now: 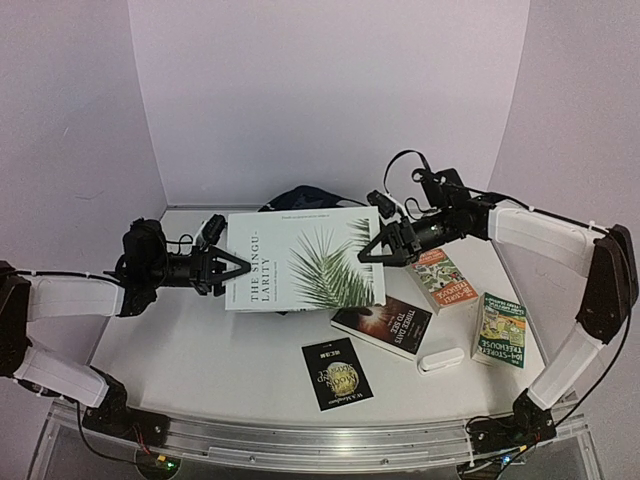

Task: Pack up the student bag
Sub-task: Pick up the book from the center of the board.

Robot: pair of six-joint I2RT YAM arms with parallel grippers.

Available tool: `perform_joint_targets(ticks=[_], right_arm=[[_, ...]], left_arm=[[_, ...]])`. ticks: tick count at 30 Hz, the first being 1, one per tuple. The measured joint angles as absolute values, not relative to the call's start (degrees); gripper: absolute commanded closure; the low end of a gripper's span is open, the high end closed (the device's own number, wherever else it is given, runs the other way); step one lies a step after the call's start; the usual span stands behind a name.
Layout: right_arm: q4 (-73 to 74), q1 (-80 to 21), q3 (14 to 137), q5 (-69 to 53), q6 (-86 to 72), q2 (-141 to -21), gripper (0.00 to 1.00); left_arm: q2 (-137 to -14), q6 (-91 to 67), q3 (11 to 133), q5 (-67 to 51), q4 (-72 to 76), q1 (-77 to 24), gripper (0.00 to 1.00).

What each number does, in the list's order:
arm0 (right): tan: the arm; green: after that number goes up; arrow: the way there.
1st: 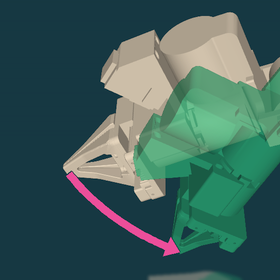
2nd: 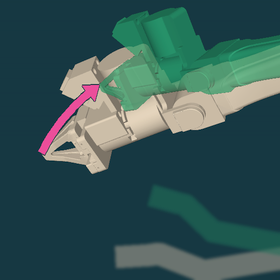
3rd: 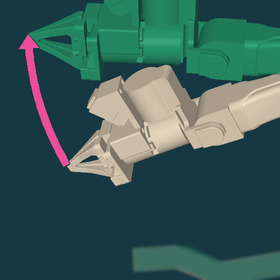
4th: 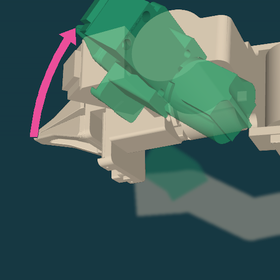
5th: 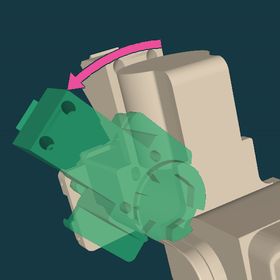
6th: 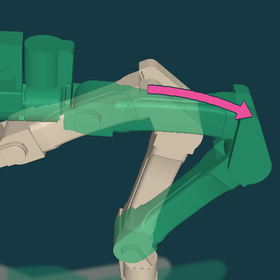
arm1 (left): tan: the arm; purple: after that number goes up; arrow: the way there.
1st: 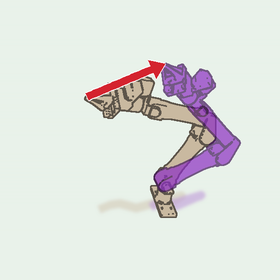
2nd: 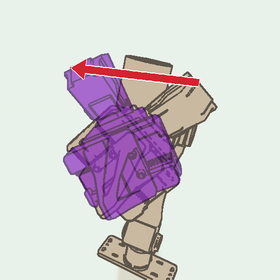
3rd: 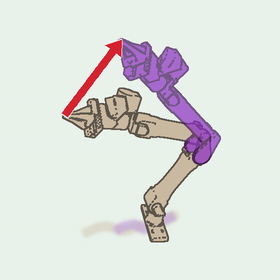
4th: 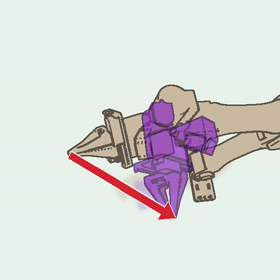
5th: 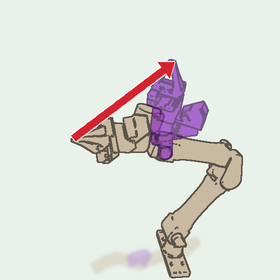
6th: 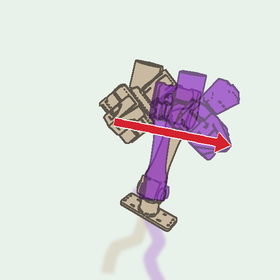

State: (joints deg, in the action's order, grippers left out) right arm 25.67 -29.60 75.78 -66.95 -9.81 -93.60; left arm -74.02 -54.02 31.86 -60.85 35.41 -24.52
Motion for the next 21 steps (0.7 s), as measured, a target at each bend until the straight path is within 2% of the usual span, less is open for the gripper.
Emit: perform_joint_targets(ticks=[5,9,11,12,14,18,21], right_arm=[[26.5,-30.2,79.4,-68.7,-8.5,-97.2,0.77],[27.4,-30.5,82.2,-70.0,-7.6,-99.6,0.63],[28.4,-30.5,83.9,-70.3,-7.1,-100.7,0.52],[29.2,-30.5,84.9,-70.3,-6.6,-101.3,0.46],[32.1,-30.6,88.3,-68.5,-4.8,-103.1,0.34],[37.8,-30.7,98.9,-58.6,0.9,-108.3,0.23],[40.3,-30.6,104.1,-48.6,4.4,-110.5,0.21]], left_arm=[[-74.0,-58.2,30.4,-62.0,42.6,-24.5,0.55],[-73.6,-59.6,29.6,-61.7,44.8,-24.4,0.78],[-72.7,-59.3,29.2,-61.0,44.6,-24.3,0.92],[-71.9,-58.8,29.2,-60.4,43.4,-24.3,0.95],[-69.6,-57.3,29.4,-58.2,39.5,-24.4,0.96],[-65.2,-56.8,30.5,-50.3,31.7,-24.5,0.97],[-61.6,-57.3,30.7,-42.1,25.5,-24.3,0.97]])
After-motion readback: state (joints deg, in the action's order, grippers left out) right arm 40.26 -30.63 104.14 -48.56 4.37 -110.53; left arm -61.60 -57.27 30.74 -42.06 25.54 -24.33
